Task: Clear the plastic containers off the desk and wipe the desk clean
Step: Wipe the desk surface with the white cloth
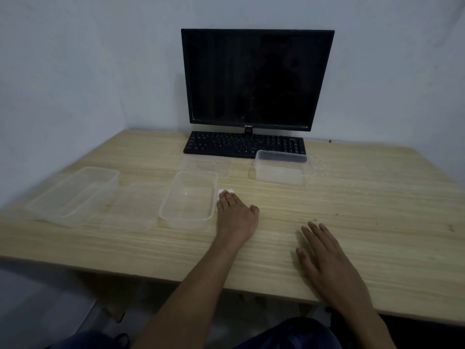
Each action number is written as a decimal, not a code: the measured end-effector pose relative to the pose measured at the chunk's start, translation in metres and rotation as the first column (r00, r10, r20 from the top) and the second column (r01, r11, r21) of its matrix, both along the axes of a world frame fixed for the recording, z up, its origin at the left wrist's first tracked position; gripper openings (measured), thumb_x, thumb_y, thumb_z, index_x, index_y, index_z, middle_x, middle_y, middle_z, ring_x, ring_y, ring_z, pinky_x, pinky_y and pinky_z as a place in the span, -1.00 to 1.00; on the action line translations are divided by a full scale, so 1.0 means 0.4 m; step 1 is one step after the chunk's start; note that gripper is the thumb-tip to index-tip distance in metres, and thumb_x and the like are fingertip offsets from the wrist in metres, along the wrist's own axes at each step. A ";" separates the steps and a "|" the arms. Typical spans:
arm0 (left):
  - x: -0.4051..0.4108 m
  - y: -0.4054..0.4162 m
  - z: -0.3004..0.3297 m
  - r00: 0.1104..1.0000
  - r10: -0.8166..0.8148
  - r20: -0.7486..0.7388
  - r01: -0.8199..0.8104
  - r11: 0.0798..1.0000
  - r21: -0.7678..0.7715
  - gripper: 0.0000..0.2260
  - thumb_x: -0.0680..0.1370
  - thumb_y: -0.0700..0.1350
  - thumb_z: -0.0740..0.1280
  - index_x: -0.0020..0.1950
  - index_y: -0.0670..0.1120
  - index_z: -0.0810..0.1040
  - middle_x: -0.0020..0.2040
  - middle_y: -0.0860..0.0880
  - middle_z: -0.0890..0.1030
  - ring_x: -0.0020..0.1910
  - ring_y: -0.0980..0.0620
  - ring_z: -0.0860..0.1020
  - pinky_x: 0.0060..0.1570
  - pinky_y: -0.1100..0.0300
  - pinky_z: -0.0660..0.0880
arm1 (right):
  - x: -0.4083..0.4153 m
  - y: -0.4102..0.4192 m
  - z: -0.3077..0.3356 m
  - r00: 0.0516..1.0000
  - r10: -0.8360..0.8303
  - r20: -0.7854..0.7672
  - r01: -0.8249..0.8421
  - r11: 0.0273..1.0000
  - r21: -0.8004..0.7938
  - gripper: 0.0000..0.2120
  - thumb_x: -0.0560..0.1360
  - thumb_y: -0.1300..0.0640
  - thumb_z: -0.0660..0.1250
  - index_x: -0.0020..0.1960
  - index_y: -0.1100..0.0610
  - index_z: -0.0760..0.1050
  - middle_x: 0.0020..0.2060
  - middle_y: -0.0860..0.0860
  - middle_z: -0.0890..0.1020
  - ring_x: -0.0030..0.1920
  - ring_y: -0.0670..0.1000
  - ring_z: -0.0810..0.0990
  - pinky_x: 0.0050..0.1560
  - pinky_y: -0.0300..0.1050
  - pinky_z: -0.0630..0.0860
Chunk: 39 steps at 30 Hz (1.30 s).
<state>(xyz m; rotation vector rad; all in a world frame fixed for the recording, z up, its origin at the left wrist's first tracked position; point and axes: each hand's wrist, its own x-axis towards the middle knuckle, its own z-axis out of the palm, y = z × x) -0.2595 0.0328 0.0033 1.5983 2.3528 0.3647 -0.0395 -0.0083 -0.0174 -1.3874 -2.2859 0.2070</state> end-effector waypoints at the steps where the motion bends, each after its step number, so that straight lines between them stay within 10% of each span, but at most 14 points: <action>1: -0.001 -0.005 -0.002 1.000 -0.001 -0.006 0.001 1.000 0.003 -0.38 0.65 0.06 -0.08 0.51 -0.37 -0.17 0.55 -0.31 -0.14 0.55 -0.17 -0.17 0.49 0.01 -0.21 | -0.001 -0.001 0.000 1.000 -0.001 0.001 0.001 1.000 0.005 -0.31 0.50 -0.33 -0.10 0.49 0.03 0.25 0.50 -0.09 0.22 0.47 -0.24 -0.03 0.41 -0.32 -0.07; 39: 0.008 -0.119 -0.022 0.991 -0.132 0.004 0.132 0.991 0.026 -0.41 0.66 0.09 -0.13 0.55 -0.25 -0.17 0.58 -0.17 -0.14 0.55 -0.04 -0.18 0.50 0.09 -0.18 | -0.008 -0.021 0.030 0.999 0.000 0.044 0.001 0.999 -0.034 -0.47 0.61 -0.14 0.09 0.53 0.02 0.15 0.54 -0.09 0.11 0.42 -0.29 -0.15 0.35 -0.40 -0.22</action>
